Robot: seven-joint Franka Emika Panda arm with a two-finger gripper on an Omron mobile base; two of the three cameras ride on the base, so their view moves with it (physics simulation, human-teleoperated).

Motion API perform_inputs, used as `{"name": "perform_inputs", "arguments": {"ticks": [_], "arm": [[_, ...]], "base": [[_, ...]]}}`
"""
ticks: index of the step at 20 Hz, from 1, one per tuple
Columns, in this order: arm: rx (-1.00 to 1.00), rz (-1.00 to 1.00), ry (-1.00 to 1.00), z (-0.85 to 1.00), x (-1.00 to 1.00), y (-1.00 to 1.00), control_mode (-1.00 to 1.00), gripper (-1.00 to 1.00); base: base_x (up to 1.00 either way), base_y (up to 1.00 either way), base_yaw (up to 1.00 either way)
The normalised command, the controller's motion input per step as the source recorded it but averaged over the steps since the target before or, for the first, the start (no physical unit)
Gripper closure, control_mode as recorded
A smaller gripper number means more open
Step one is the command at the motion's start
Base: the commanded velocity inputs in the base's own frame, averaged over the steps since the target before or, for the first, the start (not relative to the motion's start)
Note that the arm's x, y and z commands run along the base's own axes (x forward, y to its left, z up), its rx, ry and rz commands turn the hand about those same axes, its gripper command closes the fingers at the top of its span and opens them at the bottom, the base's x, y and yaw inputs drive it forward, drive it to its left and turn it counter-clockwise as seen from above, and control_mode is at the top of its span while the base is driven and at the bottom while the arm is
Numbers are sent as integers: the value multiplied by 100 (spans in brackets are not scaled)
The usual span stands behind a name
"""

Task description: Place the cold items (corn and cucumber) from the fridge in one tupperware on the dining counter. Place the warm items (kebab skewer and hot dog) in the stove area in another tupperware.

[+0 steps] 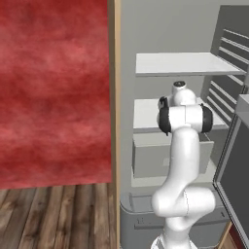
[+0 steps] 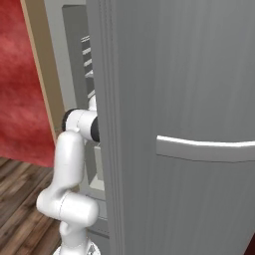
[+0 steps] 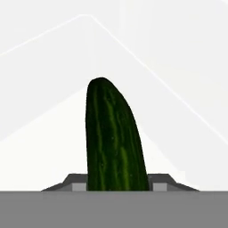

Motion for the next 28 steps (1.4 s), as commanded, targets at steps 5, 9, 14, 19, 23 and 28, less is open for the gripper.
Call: {"name": "perform_inputs", "arguments": {"ticks": [5, 9, 14, 19, 23, 28], "arm": [[12, -23, -2, -65, -82, 0, -100, 100], [14, -10, -16, -39, -100, 0, -100, 100], [0, 0, 0, -10, -100, 15, -100, 100], [0, 3, -6, 0, -100, 46, -100, 100], [0, 2, -15, 7, -100, 50, -100, 100], [0, 14, -13, 93, -100, 34, -100, 100]], "base": [[0, 0, 0], [0, 0, 0], [0, 0, 0], [0, 0, 0], [0, 0, 0], [0, 0, 0]]}}
